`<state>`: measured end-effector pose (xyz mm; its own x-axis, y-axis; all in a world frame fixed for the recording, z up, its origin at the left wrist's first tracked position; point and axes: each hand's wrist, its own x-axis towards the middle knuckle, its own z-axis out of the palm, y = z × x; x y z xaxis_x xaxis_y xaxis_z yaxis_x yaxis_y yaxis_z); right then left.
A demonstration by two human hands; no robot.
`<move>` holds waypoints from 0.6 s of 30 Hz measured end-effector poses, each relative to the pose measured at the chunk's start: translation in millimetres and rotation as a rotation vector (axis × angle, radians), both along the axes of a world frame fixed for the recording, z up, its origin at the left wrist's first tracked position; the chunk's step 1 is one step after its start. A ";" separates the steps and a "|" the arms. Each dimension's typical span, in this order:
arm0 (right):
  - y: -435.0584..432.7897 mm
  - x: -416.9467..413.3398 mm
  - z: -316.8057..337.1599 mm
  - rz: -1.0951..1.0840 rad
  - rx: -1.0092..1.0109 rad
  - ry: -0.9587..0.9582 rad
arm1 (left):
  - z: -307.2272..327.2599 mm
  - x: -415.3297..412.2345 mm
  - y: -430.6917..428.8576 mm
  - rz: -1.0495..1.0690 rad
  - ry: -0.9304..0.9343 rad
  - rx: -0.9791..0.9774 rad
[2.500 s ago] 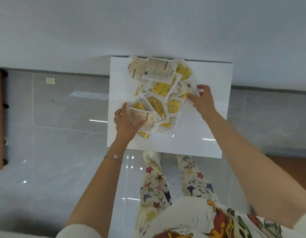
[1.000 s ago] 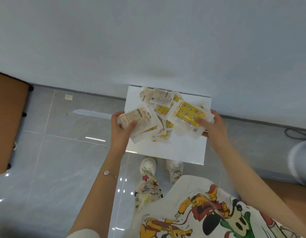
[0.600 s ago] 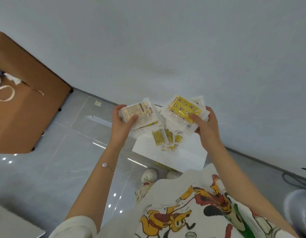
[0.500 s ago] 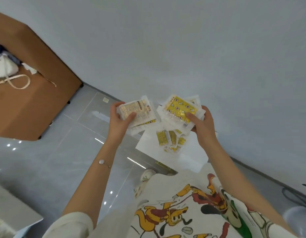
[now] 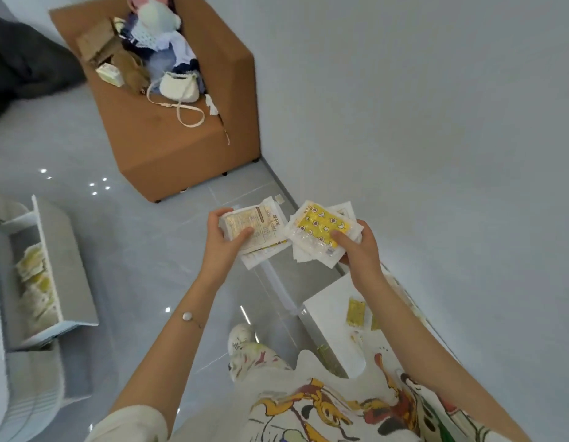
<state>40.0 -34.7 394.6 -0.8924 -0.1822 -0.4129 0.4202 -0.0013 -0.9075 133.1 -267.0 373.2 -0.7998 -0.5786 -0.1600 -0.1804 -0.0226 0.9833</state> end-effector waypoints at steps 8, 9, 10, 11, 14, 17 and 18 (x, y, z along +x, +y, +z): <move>-165.1 -13.3 3.7 0.193 -0.057 -0.053 | 5.4 38.9 -148.0 0.251 -0.005 0.028; -184.8 -15.1 3.8 0.220 -0.062 -0.060 | 5.6 44.0 -165.8 0.282 -0.013 0.027; -204.3 -17.1 3.6 0.245 -0.068 -0.068 | 4.6 49.0 -183.6 0.312 -0.015 0.031; -224.2 -19.7 3.5 0.268 -0.076 -0.073 | 3.7 53.7 -201.1 0.338 -0.012 0.035; -280.7 -28.1 3.1 0.330 -0.082 -0.091 | 1.1 65.7 -244.8 0.415 -0.019 0.043; -333.2 -39.6 1.7 0.397 -0.088 -0.099 | -1.9 70.3 -278.3 0.494 -0.007 0.062; -349.7 -43.6 1.0 0.427 -0.084 -0.104 | -4.4 70.5 -288.3 0.521 -0.007 0.076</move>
<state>-3.5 -384.4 395.7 -0.6842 -0.5621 -0.4646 0.4880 0.1205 -0.8645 203.6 -555.3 368.8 -0.4076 -0.8859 -0.2214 -0.1322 -0.1827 0.9742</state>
